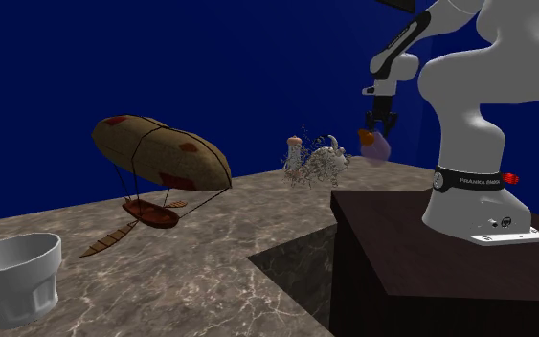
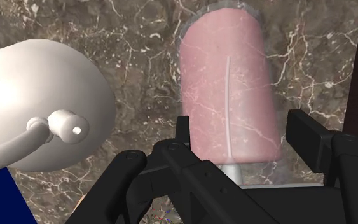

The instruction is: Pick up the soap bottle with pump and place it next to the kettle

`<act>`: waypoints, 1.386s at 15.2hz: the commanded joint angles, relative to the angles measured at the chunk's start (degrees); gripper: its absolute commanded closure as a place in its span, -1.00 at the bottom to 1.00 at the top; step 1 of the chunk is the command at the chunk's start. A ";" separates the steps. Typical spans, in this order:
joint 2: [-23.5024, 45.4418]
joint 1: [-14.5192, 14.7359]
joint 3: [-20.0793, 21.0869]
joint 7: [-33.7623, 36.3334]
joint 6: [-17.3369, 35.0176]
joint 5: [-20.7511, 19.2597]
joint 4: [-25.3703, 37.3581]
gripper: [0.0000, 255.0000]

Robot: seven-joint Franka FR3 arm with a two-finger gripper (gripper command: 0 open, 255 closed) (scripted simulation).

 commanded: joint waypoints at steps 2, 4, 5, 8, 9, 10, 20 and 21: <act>-1.67 1.59 -2.00 1.17 1.75 -1.98 -0.43 1.00; -2.68 2.52 -3.21 1.84 2.73 -3.13 -0.60 1.00; -3.18 2.99 -3.82 2.18 3.22 -3.71 -0.66 1.00; -4.73 4.38 -5.64 3.18 4.64 -5.45 -0.77 1.00; -5.25 4.84 -6.25 3.51 5.10 -6.03 -0.78 1.00; -5.78 5.30 -6.86 3.84 5.56 -6.60 -0.78 1.00; -8.62 7.74 -10.08 5.56 7.94 -9.61 -0.55 1.00; -8.62 7.74 -10.09 5.56 7.94 -9.62 -0.55 1.00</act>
